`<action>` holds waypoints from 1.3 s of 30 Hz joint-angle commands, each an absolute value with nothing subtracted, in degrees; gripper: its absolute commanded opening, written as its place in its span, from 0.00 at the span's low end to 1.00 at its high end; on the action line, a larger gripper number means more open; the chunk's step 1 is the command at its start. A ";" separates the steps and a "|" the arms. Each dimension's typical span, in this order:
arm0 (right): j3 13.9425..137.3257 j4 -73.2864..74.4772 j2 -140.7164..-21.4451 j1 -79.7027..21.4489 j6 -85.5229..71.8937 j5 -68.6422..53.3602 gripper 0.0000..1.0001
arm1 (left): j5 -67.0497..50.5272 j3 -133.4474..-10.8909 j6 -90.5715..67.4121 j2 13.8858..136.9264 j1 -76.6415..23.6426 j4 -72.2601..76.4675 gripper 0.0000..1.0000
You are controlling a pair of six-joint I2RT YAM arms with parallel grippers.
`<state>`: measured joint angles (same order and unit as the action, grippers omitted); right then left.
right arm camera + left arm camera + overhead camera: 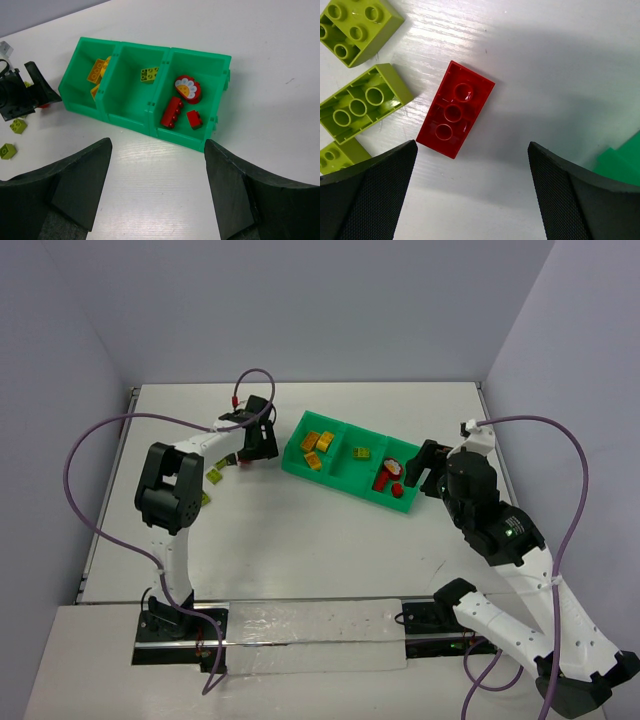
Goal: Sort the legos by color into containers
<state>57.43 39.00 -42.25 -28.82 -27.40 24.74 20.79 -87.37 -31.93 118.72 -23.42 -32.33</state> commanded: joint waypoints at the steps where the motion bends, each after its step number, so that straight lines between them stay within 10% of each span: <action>1: 59.80 37.42 -42.52 -28.56 -27.41 24.89 0.81 | 19.30 -87.21 -25.94 117.50 -21.64 -28.60 0.99; 12: 60.50 37.79 -43.10 -28.62 -27.63 24.84 0.82 | 13.18 -88.80 -20.76 120.66 -19.95 -24.95 0.92; 21: 60.38 37.35 -43.48 -28.56 -27.80 24.52 0.81 | 12.67 -88.12 -21.27 119.70 -20.04 -25.05 0.57; 28: 60.12 37.10 -43.17 -28.57 -28.03 24.26 0.81 | 12.74 -87.32 -23.42 112.14 -20.04 -27.16 0.01; 39: 60.18 37.23 -41.67 -28.56 -28.43 25.94 0.81 | 5.01 -96.06 -26.37 103.76 -33.62 -29.71 0.00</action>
